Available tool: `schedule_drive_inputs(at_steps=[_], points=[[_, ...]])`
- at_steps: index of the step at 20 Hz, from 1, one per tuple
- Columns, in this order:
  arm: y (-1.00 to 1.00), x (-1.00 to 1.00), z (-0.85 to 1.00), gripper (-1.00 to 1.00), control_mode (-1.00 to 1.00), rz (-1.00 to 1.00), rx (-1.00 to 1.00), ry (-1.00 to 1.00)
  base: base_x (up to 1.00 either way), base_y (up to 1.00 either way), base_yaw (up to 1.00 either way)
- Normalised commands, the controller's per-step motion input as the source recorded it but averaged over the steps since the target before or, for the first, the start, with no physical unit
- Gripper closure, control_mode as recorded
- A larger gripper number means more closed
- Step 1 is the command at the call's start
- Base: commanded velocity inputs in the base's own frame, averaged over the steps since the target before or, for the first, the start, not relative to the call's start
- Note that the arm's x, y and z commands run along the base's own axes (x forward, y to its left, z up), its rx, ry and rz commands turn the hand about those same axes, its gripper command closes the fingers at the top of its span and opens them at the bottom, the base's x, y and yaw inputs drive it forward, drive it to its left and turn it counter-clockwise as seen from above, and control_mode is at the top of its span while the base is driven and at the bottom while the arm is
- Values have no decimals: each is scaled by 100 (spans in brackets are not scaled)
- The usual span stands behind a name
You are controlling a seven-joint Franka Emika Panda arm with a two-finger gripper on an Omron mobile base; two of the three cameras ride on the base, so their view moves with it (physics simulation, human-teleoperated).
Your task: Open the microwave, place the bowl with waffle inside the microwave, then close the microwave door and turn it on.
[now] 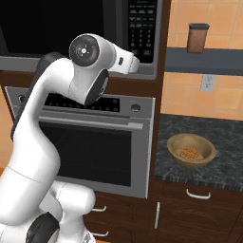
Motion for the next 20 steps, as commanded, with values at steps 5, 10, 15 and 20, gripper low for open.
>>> schedule_drive_inputs(at_steps=[5, 10, 15, 20], points=[[0, 47, 0, -100, -100, 0, 0, 1, 0, 0, 0], [0, 63, 0, -100, -100, 0, 1, 1, 0, 0, 0], [-14, 69, 0, -100, -100, 2, 1, 3, 0, 0, 0], [-5, 40, 0, -100, -100, 5, 1, 0, 0, 0, 0]])
